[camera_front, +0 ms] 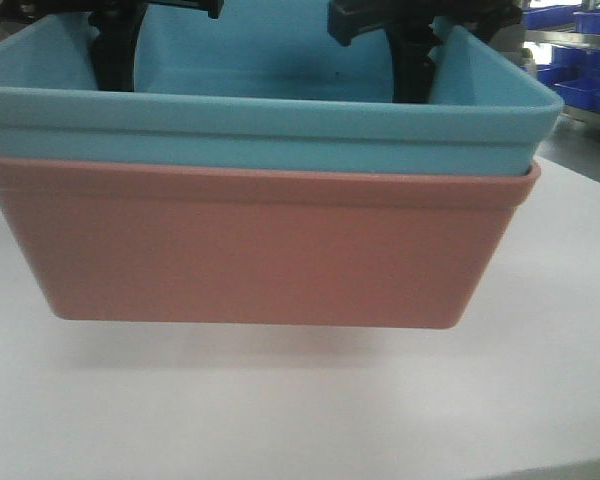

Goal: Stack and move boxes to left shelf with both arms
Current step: 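Hold the stacked bins with both grippers while the base turns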

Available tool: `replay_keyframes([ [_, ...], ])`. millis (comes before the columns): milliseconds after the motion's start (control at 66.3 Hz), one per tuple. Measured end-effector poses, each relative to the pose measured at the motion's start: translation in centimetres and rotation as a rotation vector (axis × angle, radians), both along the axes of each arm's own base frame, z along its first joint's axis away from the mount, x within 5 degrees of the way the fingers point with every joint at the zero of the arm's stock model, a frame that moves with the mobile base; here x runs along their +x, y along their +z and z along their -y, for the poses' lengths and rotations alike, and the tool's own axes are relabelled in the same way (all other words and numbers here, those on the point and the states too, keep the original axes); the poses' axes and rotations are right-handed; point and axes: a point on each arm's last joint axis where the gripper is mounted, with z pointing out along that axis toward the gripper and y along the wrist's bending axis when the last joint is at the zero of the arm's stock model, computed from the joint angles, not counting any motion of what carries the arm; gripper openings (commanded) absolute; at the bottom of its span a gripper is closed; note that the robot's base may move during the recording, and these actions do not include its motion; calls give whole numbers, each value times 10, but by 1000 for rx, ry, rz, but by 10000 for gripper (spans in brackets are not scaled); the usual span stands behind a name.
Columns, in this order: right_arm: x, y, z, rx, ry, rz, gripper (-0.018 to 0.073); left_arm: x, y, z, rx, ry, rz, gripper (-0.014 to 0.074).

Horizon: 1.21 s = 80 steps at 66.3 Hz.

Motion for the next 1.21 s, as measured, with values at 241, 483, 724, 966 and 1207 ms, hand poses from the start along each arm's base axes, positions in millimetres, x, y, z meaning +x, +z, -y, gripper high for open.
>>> replay_keyframes([
  [241, 0, 0, 0, 0, 0, 0, 56, 0, 0, 0, 0, 0, 0, -3],
  [483, 0, 0, 0, 0, 0, 0, 56, 0, 0, 0, 0, 0, 0, -3],
  [724, 0, 0, 0, 0, 0, 0, 56, 0, 0, 0, 0, 0, 0, -3],
  [966, 0, 0, 0, 0, 0, 0, 56, 0, 0, 0, 0, 0, 0, -3],
  [1207, 0, 0, 0, 0, 0, 0, 56, 0, 0, 0, 0, 0, 0, -3],
])
